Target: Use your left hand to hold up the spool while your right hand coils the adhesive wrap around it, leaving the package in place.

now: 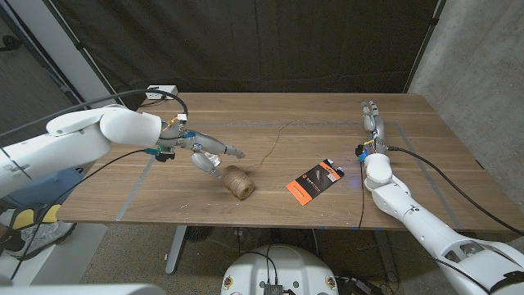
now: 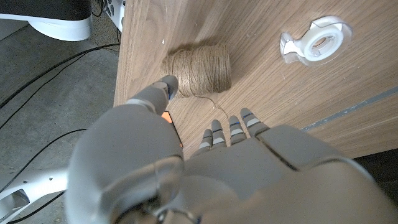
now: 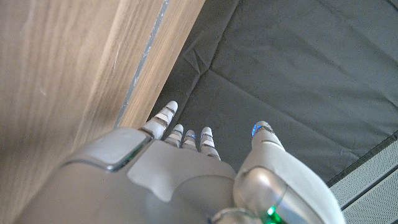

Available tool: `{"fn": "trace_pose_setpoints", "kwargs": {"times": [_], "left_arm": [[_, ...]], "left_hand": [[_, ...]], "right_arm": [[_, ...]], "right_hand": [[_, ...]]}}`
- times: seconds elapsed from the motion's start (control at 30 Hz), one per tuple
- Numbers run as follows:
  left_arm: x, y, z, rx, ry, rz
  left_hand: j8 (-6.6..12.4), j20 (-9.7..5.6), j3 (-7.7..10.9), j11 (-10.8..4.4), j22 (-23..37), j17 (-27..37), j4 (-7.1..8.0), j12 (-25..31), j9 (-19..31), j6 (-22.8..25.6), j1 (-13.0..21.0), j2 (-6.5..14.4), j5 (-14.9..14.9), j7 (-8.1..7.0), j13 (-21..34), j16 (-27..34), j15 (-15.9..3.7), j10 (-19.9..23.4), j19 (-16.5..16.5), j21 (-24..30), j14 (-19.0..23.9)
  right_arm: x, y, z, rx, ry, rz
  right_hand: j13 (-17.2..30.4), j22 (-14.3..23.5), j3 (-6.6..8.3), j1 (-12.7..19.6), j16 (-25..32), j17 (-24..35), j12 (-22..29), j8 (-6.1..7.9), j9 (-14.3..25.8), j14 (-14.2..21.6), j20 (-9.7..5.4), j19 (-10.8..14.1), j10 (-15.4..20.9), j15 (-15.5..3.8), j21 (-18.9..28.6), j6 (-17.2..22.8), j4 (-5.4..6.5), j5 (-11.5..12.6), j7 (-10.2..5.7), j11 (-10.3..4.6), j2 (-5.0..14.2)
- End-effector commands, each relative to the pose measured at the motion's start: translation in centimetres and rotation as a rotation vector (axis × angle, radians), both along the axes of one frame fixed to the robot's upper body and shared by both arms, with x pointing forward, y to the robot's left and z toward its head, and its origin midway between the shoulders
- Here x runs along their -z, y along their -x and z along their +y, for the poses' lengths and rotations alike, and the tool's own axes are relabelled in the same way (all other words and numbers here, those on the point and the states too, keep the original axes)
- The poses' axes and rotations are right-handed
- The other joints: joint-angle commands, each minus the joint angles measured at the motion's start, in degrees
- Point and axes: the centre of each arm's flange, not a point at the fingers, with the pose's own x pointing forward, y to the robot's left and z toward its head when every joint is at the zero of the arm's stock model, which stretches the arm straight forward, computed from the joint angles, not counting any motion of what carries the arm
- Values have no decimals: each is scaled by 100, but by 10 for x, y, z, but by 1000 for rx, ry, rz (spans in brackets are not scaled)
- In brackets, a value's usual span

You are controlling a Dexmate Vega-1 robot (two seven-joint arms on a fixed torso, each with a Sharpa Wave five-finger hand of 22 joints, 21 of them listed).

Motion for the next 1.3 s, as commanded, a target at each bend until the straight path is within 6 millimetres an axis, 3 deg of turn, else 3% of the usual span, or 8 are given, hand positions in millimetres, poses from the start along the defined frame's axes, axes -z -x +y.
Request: {"fn": "trace_pose_setpoints", "kwargs": {"times": [0.03, 0.27, 0.33, 0.43, 0.8, 1.3], "left_arm": [[8, 1, 2, 2, -7, -41], [13, 1, 3, -1, -18, -40], [14, 1, 3, -2, -21, -41], [15, 1, 3, -1, -29, -37], [20, 1, 3, -1, -51, -57], [24, 2, 6, 4, -72, -104]], "left_hand": [[43, 22, -23, 24, 14, 22, 15, 48, 21, 69, 75, 1, -11, 12, 38, 51, 2, 31, 40, 23, 62], [53, 21, -49, 13, 17, 50, 2, 118, 32, 109, 121, 7, -26, 3, 86, 79, -8, 58, 77, 29, 95], [59, 20, -60, 10, 17, 57, 8, 128, 35, 127, 122, 9, -30, -5, 96, 84, -7, 51, 77, 27, 97], [68, 22, -70, 14, 18, 65, 9, 145, 38, 153, 129, 12, -36, 2, 109, 89, 0, 53, 79, 26, 97], [86, 31, -104, 3, 20, 97, 6, 207, 51, 215, 167, 21, -54, -9, 160, 114, -4, 54, 96, 24, 115], [120, 10, -107, -32, 23, 136, -61, 332, 72, 328, 333, -6, -70, -54, 241, 181, -42, 106, 220, 54, 245]], "right_arm": [[5, -1, -3, 11, -8, -13], [8, 1, -8, 29, -11, -24], [7, 3, -8, 30, -4, -34], [2, 8, -8, 35, 13, -46], [-24, 18, -7, 35, 62, -80], [-35, 22, -10, 38, 100, -86]], "right_hand": [[17, 27, 7, -39, 35, -6, 35, 36, 30, -101, -7, -17, -198, 24, 14, -28, -44, -3, 7, 65, 7], [18, 27, 6, -44, 41, -7, 42, 36, 30, -99, -2, -17, -196, 39, 17, -37, -48, -3, 3, 90, 5], [17, 27, 5, -50, 50, -8, 61, 42, 29, -84, -1, -14, -159, 24, 21, -28, -50, -3, 8, 38, 4], [17, 27, 4, -56, 67, -9, 83, 69, 30, -51, -15, 9, -109, 1, 32, 33, -56, -3, 24, -12, 2], [18, 26, 2, -61, 69, -11, 81, 67, 29, -54, -16, 19, -120, 3, 37, 28, -66, -2, 20, 21, -4], [18, 26, 0, -69, 79, -13, 102, 79, 29, -35, -19, 36, -73, 9, 44, 57, -77, -2, 16, 28, -8]]}}
